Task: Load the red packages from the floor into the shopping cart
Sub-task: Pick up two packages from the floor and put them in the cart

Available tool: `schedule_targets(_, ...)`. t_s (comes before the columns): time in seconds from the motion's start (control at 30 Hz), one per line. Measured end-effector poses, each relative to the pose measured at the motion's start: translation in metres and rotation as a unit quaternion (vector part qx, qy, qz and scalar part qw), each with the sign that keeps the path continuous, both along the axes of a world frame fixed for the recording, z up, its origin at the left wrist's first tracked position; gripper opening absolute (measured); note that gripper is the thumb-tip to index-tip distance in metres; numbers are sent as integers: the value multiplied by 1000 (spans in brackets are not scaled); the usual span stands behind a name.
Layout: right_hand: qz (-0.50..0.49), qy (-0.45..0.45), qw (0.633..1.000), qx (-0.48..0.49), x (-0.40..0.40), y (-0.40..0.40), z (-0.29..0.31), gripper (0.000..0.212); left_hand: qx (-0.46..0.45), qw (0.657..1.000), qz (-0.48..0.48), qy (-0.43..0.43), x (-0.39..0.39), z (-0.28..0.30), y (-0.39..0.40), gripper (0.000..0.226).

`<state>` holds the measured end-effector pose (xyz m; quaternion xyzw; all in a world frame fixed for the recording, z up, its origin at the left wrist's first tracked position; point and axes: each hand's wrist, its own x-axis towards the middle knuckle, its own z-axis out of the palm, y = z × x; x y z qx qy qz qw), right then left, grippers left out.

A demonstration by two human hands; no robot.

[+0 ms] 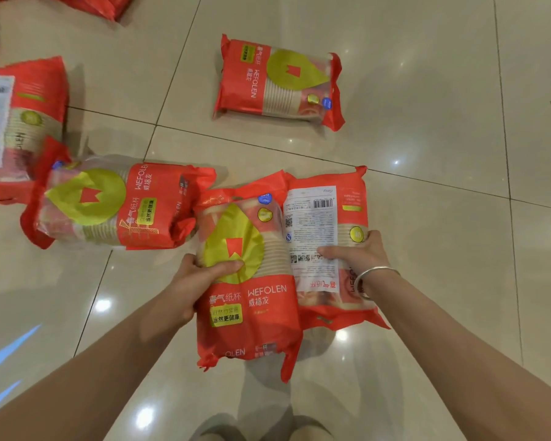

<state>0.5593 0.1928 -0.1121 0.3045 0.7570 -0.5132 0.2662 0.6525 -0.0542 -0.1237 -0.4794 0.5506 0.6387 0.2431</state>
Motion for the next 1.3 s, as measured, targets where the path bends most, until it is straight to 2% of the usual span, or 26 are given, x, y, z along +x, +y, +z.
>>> schedule_targets(0.1, -12, 13, 1000, 1, 0, 8, 18, 77, 8, 999, -2, 46, -6, 20, 8, 79)
schedule_targets(0.2, -16, 23, 1000, -3, -2, 13, 57, 78, 1, 996, -9, 86, -13, 60, 8, 69)
schedule_targets(0.33, 6, 32, 999, -12, -5, 4, 142, 78, -3, 992, 0, 126, -15, 147, -7, 90)
schedule_targets(0.5, 40, 63, 997, -37, -9, -33, 289, 76, -13, 986, 40, 161, -4, 298, -44, 106)
schedule_targets(0.7, 113, 84, 988, -68, -12, -94, 499, 77, -25, 972, 97, 214, 26, 513, -93, 77)
schedule_targets(0.83, 167, 101, 976, -96, -11, -140, 633, 77, -46, 966, 129, 219, 53, 642, -131, 92)
schedule_targets(0.97, 209, 131, 961, -123, -5, -183, 732, 79, -73, 955, 154, 244, 80, 744, -162, 90)
schedule_targets(1.03, 227, 145, 952, -142, -1, -204, 769, 78, -87, 944, 189, 257, 94, 785, -173, 82)
schedule_targets(1.1, 246, 150, 944, -159, 3, -224, 799, 79, -105, 934, 211, 269, 107, 817, -181, 90)
schedule_targets(1.23, 316, 153, 919, -180, 11, -264, 844, 100, -144, 915, 262, 270, 141, 862, -191, 95)
schedule_targets(1.3, 352, 151, 903, -195, 14, -282, 858, 90, -155, 904, 293, 269, 159, 876, -192, 90)
